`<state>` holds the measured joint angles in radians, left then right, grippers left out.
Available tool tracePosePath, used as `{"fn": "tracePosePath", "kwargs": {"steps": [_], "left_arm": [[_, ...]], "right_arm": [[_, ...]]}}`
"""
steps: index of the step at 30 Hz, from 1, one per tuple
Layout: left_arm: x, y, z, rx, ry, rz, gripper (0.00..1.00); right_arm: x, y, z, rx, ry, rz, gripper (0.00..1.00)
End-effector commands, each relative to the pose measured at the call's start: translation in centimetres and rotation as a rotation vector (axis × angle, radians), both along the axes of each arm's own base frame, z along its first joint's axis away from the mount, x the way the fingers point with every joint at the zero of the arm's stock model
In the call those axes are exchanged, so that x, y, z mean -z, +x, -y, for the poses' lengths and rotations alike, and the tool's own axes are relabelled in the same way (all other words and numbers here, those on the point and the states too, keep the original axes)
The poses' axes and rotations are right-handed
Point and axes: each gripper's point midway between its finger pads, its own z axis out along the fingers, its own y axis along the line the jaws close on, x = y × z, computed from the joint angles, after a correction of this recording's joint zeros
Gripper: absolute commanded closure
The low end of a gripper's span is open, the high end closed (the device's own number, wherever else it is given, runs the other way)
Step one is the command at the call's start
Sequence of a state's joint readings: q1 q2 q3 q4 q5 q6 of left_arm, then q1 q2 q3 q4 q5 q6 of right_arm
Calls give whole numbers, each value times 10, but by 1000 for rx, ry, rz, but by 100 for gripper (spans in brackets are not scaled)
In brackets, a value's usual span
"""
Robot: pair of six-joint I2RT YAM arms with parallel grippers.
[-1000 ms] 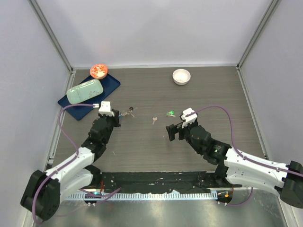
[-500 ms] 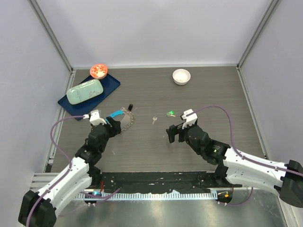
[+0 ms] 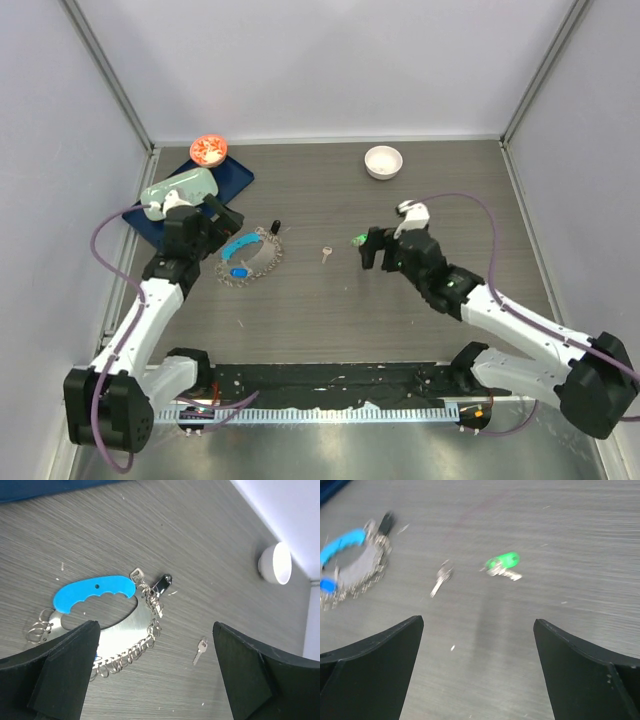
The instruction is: Put the keys on the keyring
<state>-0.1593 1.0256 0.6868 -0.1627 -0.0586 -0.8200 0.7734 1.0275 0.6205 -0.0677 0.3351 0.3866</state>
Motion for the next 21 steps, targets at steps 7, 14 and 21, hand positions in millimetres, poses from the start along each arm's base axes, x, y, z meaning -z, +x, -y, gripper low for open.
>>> {"fn": "tracePosePath", "kwargs": {"steps": [7, 14, 21], "left_arm": [[-106, -55, -52, -106, 175, 215, 0], [-177, -129, -89, -232, 318, 569, 0], [-158, -149, -97, -274, 328, 633, 0]], "right_arm": [[-83, 25, 126, 481, 158, 124, 0], [-151, -31, 205, 708, 161, 404, 0], [-177, -78, 249, 807, 153, 577, 0]]}}
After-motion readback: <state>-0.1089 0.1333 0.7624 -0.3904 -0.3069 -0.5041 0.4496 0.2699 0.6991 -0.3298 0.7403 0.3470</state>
